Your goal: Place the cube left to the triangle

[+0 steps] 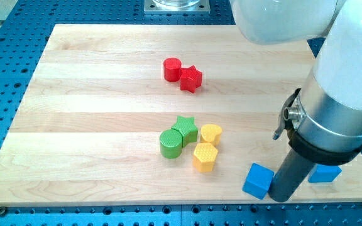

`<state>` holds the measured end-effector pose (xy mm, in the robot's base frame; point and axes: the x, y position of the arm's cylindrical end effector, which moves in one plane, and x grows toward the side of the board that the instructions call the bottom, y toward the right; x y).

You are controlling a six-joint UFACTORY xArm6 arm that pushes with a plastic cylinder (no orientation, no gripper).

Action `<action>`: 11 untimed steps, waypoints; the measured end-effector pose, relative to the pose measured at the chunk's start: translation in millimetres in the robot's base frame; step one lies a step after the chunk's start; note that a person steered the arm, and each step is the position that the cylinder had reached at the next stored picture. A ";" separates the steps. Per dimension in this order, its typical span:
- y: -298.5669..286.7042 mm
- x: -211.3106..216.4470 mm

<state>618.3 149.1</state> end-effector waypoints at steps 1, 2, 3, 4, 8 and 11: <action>12.7 -32.2; 17.6 -89.7; -16.1 -90.0; -59.7 -83.1; -70.4 -6.3; 6.4 -6.8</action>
